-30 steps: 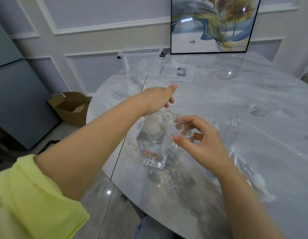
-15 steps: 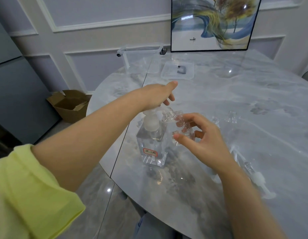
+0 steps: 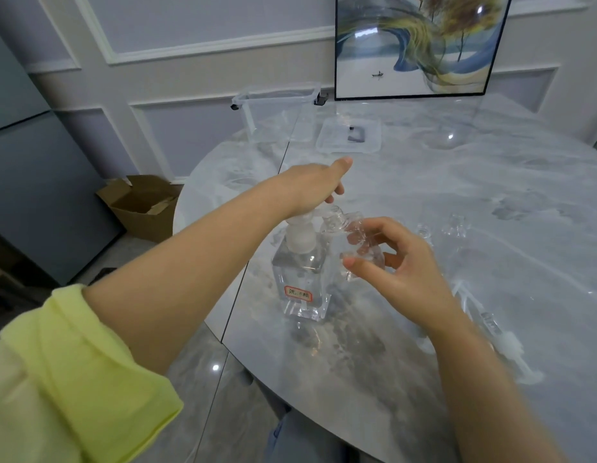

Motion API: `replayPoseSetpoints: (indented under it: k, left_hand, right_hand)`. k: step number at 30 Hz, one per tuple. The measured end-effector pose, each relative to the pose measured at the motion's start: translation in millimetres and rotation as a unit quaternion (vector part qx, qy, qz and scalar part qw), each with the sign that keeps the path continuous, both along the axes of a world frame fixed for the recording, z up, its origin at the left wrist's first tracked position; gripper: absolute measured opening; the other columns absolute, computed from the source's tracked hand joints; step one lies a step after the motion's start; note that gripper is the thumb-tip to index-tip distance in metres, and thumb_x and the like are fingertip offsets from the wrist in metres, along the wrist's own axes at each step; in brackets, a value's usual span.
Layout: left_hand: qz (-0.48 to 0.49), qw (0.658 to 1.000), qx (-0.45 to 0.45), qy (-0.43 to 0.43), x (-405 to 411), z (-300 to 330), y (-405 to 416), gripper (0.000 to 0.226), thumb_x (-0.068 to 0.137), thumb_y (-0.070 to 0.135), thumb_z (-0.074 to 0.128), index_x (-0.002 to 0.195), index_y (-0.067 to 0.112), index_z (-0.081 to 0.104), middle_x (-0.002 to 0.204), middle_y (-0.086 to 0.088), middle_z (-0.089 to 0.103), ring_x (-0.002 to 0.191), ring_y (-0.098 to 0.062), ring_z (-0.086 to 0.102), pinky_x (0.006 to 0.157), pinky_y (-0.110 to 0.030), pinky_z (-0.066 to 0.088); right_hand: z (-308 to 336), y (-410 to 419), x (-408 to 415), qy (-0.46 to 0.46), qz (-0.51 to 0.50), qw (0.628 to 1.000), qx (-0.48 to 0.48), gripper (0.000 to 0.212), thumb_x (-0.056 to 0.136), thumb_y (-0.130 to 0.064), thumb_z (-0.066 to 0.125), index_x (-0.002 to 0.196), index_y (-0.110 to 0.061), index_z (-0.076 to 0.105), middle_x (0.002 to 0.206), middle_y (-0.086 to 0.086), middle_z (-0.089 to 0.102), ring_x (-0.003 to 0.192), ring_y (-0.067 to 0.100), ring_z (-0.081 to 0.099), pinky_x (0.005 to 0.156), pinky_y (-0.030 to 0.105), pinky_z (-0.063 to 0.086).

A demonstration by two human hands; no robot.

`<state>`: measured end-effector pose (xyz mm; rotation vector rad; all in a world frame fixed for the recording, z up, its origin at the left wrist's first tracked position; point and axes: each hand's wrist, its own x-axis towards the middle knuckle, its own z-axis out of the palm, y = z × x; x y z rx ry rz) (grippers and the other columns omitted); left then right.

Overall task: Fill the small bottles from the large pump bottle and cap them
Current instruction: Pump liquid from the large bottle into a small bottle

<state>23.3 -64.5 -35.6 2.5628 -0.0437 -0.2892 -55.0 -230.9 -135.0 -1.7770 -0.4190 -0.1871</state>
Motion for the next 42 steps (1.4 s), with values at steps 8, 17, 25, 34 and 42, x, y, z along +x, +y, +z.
replayPoseSetpoints:
  k: [8,17,25,34,42]
  left_hand:
    - [-0.004,1.000,0.013,0.014,0.6,2.2,0.1,0.069,0.104,0.063,0.016,0.119,0.023,0.069,0.121,0.001,0.069,0.117,-0.023,0.059,0.099,-0.039,0.037]
    - [-0.003,1.000,-0.006,0.021,1.3,-2.1,2.7,0.069,0.104,0.064,0.016,0.119,0.023,0.069,0.120,0.001,0.069,0.114,-0.022,0.059,0.093,-0.038,0.035]
    - [0.000,1.000,0.009,0.019,1.0,0.1,2.9,0.068,0.104,0.064,0.017,0.117,0.024,0.070,0.119,0.002,0.070,0.114,-0.022,0.060,0.096,-0.039,0.036]
    - [0.007,1.000,-0.015,-0.021,-1.3,0.0,2.2,0.066,0.105,0.062,0.017,0.116,0.023,0.070,0.116,0.003,0.071,0.113,-0.021,0.060,0.093,-0.038,0.039]
    - [0.011,1.000,-0.014,-0.013,1.9,1.6,2.1,0.066,0.105,0.062,0.018,0.117,0.023,0.070,0.121,0.002,0.067,0.112,-0.020,0.061,0.093,-0.037,0.038]
  right_hand:
    - [0.3,0.2,0.4,-0.006,-0.001,1.000,-0.009,0.034,0.083,-0.020,0.084,0.108,-0.035,0.067,0.107,-0.014,0.069,0.099,0.009,0.066,0.086,0.036,0.058]
    - [0.6,-1.2,0.6,-0.006,-0.006,1.000,-0.010,0.034,0.083,-0.022,0.084,0.108,-0.038,0.067,0.107,-0.016,0.069,0.102,0.008,0.065,0.089,0.043,0.058]
    - [0.0,0.0,-0.6,-0.013,-0.007,1.000,-0.013,0.034,0.083,-0.022,0.084,0.108,-0.037,0.067,0.107,-0.016,0.068,0.102,0.009,0.065,0.088,0.045,0.057]
    - [0.1,0.8,-0.8,-0.015,-0.006,1.000,-0.006,0.034,0.083,-0.021,0.084,0.106,-0.039,0.066,0.106,-0.017,0.068,0.100,0.006,0.064,0.084,0.034,0.058]
    - [-0.1,-1.2,0.6,-0.019,-0.015,1.000,0.000,0.033,0.082,-0.020,0.085,0.109,-0.032,0.068,0.106,-0.014,0.068,0.101,0.009,0.065,0.085,0.036,0.058]
